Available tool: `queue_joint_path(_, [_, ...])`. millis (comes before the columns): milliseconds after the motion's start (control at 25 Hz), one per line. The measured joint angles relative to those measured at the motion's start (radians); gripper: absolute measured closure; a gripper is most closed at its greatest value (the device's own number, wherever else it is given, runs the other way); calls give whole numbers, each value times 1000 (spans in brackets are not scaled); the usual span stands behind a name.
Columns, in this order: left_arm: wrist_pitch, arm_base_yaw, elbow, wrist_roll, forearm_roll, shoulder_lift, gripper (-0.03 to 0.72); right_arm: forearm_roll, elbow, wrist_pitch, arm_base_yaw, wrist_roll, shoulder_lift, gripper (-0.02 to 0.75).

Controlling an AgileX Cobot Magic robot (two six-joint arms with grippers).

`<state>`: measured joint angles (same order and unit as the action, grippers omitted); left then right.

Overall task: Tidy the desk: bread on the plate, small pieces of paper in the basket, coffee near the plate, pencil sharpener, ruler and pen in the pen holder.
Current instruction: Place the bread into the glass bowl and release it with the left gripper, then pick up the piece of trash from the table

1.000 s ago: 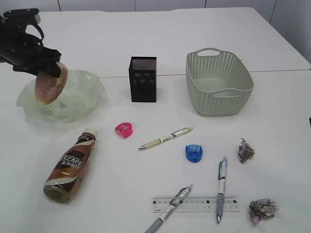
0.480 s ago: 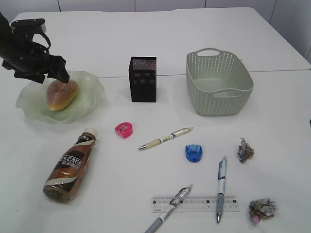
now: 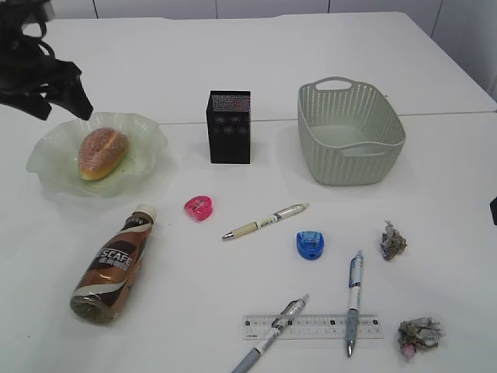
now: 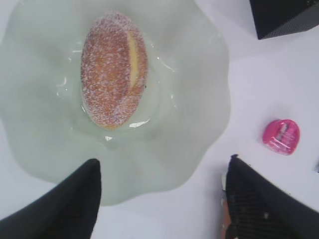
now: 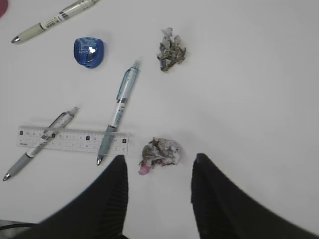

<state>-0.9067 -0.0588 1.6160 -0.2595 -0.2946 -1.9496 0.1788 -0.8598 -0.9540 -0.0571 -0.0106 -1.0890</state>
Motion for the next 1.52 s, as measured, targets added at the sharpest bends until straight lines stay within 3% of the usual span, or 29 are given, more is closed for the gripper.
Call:
queue_joint_path(240, [-96,0,-5,0,2,148,140,53,0,0,0,0,0,425])
queue_joint_path(400, [-123,0,-71,0,3,213,143,56,0,-2,0,-2,0,426])
queue_joint_path(1000, [5,0,-618,47,-10,659,157,52,-14,48,0,-5,-39,425])
queue_joint_path(1320, [-31,0,-695,72,-7,729,162,21,-86,78,0,-18,-231,426])
queue_joint_path(1520, [-52,0,-700,72,-7,730,165,-16,-175,91,-60,-20,-404,425])
